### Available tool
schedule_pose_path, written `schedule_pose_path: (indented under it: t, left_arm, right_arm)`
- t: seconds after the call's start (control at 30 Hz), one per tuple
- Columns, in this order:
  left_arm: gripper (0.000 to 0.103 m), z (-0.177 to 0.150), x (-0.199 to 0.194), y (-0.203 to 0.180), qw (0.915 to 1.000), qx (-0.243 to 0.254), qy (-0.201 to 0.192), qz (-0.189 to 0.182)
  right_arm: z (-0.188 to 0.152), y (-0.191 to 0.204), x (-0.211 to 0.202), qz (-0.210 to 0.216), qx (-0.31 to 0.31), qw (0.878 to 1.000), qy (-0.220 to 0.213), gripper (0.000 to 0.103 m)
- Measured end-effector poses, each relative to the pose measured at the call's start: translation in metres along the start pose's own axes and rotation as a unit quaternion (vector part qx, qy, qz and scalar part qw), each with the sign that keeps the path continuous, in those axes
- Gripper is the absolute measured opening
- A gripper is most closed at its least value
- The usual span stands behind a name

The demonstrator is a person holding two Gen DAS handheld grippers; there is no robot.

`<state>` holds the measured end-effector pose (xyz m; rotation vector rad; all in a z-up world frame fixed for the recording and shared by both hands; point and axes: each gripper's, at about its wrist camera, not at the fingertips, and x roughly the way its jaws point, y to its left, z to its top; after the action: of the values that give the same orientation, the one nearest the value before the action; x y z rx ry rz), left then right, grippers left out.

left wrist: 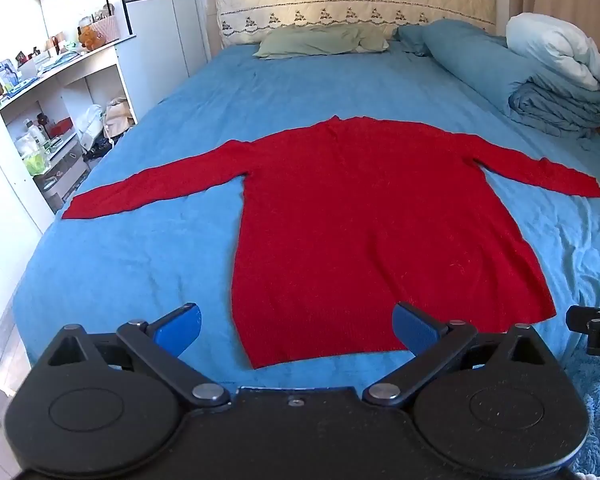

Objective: Fold small clothes

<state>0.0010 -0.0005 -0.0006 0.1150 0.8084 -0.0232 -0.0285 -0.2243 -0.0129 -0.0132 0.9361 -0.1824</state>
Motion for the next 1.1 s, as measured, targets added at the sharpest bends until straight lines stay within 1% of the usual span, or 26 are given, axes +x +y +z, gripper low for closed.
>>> schedule_pose_path:
  t: [1.1]
  left_arm:
    - [0.103, 0.0009, 0.0007, 0.0017, 1.0, -0.005, 0.001, -0.002]
  right_arm:
    - [0.0002, 0.0051, 0.0033, 0.007, -0.001, 1.0, 0.006, 0.103]
